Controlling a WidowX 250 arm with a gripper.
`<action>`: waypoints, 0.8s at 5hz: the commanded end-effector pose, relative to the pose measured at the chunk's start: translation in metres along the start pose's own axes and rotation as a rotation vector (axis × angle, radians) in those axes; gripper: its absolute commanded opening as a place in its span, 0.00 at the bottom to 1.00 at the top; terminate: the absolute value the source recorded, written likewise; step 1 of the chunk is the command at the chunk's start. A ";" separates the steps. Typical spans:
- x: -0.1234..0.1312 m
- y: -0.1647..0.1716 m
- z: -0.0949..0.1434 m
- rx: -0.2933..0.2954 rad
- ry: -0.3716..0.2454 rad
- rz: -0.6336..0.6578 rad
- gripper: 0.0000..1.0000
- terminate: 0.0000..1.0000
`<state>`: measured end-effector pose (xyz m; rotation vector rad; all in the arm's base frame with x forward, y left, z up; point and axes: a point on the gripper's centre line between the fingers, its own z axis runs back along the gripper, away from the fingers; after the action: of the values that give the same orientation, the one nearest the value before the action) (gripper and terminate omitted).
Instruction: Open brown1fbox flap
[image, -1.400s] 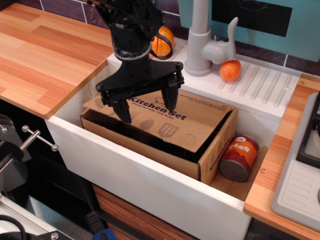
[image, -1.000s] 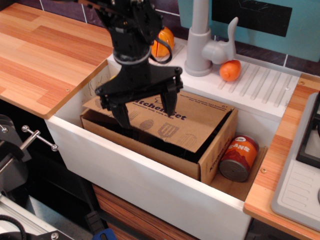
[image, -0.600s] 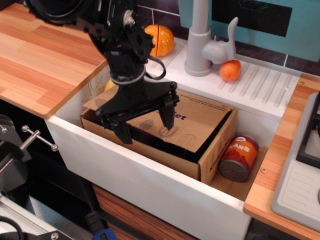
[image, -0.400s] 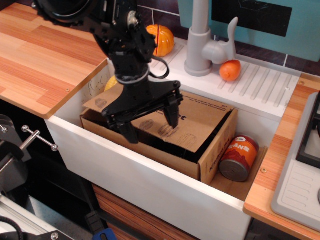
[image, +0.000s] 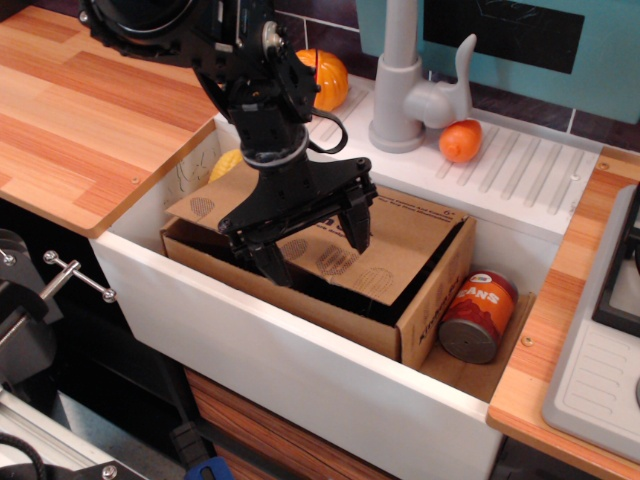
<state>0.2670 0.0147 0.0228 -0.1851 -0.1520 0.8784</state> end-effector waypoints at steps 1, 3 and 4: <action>0.006 0.000 0.001 -0.030 -0.008 0.004 1.00 0.00; 0.009 0.005 -0.008 -0.071 -0.010 -0.011 1.00 0.00; 0.011 -0.003 -0.013 -0.090 -0.012 -0.036 1.00 0.00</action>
<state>0.2740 0.0176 0.0086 -0.2578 -0.1776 0.8475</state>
